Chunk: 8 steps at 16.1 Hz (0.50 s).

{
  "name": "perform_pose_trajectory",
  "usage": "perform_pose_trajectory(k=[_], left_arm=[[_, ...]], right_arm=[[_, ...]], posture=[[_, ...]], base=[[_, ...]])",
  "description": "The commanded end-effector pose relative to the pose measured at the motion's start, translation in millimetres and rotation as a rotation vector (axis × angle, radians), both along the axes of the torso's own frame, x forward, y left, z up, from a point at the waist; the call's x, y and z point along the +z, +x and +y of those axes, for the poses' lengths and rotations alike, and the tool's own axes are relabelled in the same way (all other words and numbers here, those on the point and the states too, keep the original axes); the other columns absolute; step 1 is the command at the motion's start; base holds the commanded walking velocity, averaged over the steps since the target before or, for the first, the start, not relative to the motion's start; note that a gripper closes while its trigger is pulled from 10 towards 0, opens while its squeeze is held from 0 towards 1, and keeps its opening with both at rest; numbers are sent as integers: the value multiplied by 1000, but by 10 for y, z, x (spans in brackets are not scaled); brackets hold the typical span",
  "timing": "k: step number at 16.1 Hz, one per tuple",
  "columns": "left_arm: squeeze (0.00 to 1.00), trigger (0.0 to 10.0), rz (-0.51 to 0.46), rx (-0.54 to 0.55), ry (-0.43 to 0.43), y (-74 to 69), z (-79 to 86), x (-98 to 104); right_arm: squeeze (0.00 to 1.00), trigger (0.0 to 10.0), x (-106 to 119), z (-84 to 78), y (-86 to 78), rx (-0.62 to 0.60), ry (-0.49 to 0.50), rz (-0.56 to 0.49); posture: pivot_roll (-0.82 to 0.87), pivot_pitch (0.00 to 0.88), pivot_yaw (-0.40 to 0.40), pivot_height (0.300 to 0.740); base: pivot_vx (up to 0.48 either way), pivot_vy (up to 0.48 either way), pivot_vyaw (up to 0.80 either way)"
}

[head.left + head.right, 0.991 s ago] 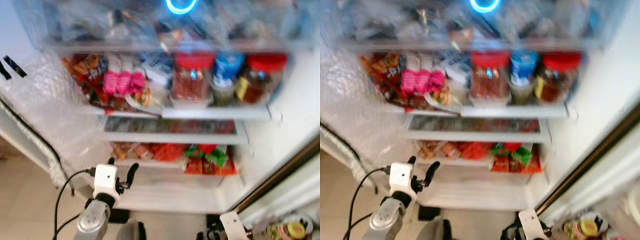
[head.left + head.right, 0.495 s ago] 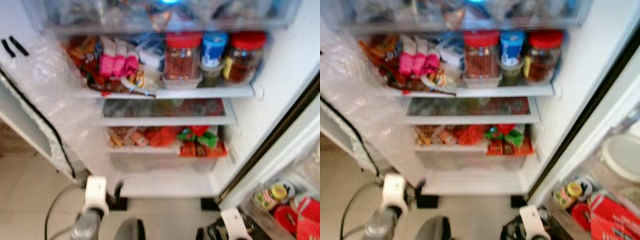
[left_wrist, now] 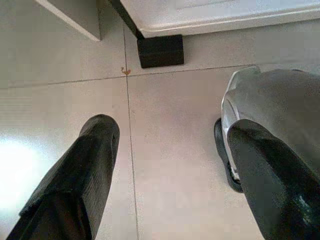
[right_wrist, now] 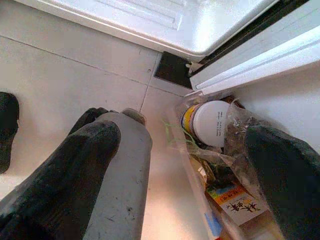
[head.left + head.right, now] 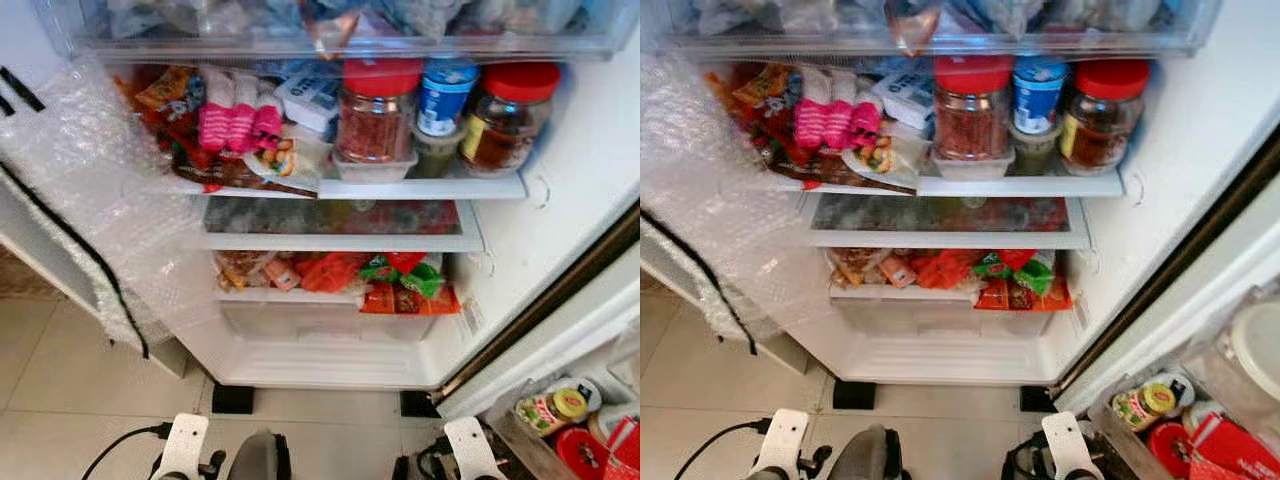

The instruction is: Restocking fridge

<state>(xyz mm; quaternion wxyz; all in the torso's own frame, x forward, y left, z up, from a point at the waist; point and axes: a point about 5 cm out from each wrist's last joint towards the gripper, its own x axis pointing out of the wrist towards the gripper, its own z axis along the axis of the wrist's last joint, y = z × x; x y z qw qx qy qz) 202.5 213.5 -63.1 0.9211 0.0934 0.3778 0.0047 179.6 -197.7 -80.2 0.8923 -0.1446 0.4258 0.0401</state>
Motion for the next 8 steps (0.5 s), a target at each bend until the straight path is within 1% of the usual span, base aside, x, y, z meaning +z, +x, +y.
perform_pose_trajectory(k=[1, 2, 4, 6, 8], left_arm=[[0, 10000, 32, 25, -2, -107, 5, -69], [0, 10000, 43, 25, -6, -136, -29, -96], [0, 10000, 56, 24, -6, -174, -46, -121], [0, 10000, 66, 24, -7, -195, -46, -133], [0, 10000, 84, 33, -8, -249, -18, -158]], right_arm=[[0, 10000, -212, 21, -451, 7, 2, 184], [0, 10000, -212, 22, -452, 9, 3, 186], [0, 10000, -214, 27, -453, 11, 3, 187], [0, 10000, -214, 28, -455, 10, 2, 187], [0, 10000, -217, 33, -460, 6, 4, 190]], posture=[[-1, 191, 15, 643], [-1, 191, 15, 643], [-7, 191, 19, 643], [-3, 189, 20, 643], [2, 181, 22, 643]], base=[[0, 420, 0], [0, 420, 0], [0, 420, 0], [0, 420, 0], [0, 420, 0]])
